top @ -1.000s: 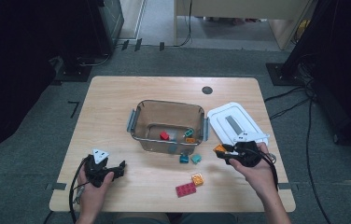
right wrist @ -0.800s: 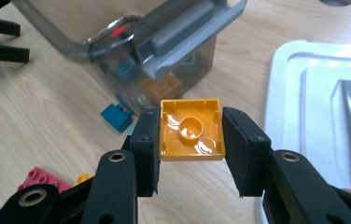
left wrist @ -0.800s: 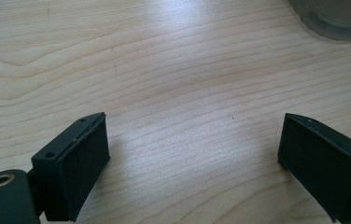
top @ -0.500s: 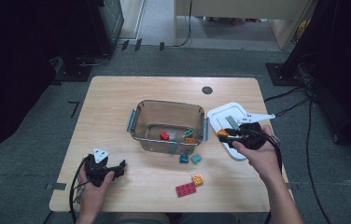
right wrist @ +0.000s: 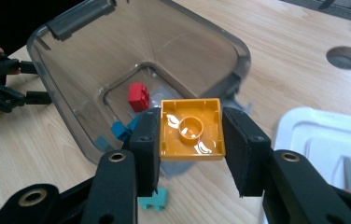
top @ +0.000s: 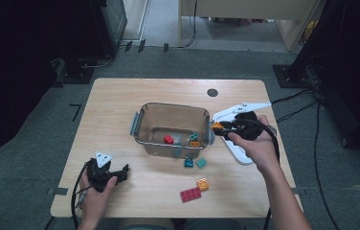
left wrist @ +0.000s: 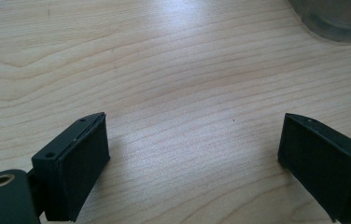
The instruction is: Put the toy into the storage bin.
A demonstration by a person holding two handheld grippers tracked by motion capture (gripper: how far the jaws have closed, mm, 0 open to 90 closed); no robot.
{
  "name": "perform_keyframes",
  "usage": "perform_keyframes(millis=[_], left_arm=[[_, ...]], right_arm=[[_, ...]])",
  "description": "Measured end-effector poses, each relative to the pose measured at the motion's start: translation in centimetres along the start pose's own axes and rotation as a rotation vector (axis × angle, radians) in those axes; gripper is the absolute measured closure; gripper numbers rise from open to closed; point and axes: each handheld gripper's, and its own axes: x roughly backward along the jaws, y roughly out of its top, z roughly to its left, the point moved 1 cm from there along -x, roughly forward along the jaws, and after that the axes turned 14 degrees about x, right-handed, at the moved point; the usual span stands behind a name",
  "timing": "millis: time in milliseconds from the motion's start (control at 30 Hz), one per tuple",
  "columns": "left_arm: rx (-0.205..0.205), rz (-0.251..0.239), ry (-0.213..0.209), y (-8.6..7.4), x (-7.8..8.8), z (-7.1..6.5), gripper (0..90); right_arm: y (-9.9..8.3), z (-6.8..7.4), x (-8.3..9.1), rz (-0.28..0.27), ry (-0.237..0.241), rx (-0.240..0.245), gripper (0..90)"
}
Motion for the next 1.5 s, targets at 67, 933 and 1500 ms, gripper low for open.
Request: perform_keyframes(millis=[67, 933, 1500], left_arm=[[0.0, 0.0, 0.0, 0.0, 0.0, 0.0, 8.3], [0.0, 0.0, -0.001, 0.0, 0.0, 0.0, 8.3], [0.0, 0.001, -0.001, 0.0, 0.0, 0.0, 8.3]], right_arm=[[0.7, 0.1, -0.4, -0.001, 0.008, 0.008, 60.0], [4.2, 3.2, -7.7, 0.101, 0.068, 0.111, 60.0], [3.6, 3.2, -6.2, 0.062, 0.028, 0.097, 37.4]])
